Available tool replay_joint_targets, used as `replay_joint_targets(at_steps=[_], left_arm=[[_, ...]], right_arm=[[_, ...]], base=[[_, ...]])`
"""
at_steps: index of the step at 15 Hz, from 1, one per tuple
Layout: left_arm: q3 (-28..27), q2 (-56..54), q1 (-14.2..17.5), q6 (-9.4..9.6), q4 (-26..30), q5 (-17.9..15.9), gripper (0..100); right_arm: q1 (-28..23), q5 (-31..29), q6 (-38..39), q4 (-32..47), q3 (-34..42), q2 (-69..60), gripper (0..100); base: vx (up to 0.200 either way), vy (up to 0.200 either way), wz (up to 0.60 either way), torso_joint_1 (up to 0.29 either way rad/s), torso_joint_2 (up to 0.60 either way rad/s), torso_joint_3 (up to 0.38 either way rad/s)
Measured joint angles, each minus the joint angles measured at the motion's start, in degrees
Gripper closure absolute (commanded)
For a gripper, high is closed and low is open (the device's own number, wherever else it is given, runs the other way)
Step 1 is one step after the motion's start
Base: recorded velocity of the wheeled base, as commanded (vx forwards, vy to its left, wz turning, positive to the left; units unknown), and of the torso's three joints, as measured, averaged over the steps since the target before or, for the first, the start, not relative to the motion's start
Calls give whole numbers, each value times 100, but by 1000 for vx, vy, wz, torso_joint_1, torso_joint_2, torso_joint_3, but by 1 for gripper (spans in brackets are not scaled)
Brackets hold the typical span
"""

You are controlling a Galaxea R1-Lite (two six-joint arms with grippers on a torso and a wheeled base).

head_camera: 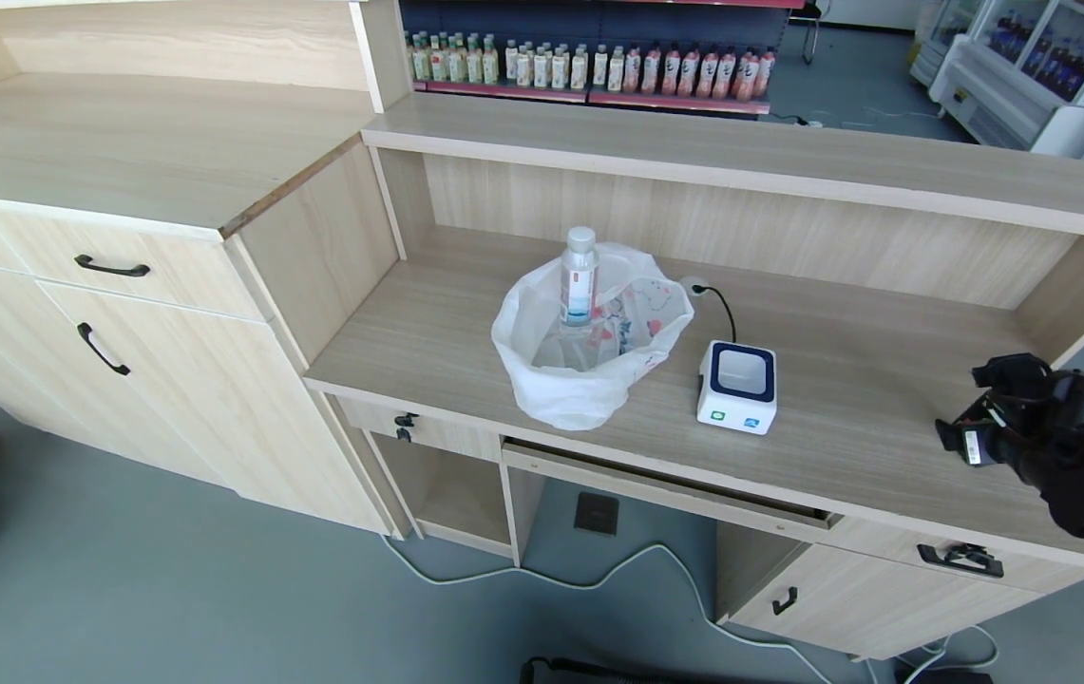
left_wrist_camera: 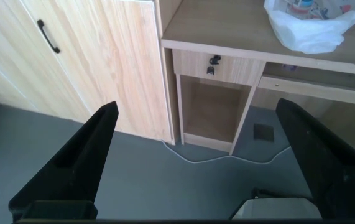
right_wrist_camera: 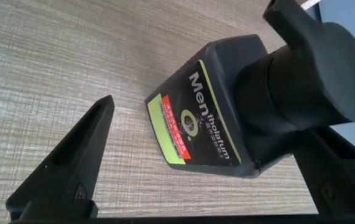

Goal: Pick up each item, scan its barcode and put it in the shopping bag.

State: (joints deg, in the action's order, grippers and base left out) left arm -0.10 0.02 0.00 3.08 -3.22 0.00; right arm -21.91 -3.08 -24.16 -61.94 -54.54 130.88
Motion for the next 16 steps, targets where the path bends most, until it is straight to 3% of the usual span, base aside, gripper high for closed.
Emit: replay_joint_targets(at_steps=[4,5,12,16], left_arm=[[0,0,0,0,-1,0,0],[0,0,0,0,-1,0,0],[0,0,0,0,-1,0,0],[0,0,0,0,-1,0,0]], right_arm=[[63,-2,2,0,-157,151,0],[66,0,0,-2,-172,180,100],[151,-9,-123,15,-489,165,100],[171,-13,-1079,301,-408,-296,100]], base=[[0,0,0,0,0,0],[0,0,0,0,0,0],[0,0,0,0,0,0],[0,0,0,0,0,0]])
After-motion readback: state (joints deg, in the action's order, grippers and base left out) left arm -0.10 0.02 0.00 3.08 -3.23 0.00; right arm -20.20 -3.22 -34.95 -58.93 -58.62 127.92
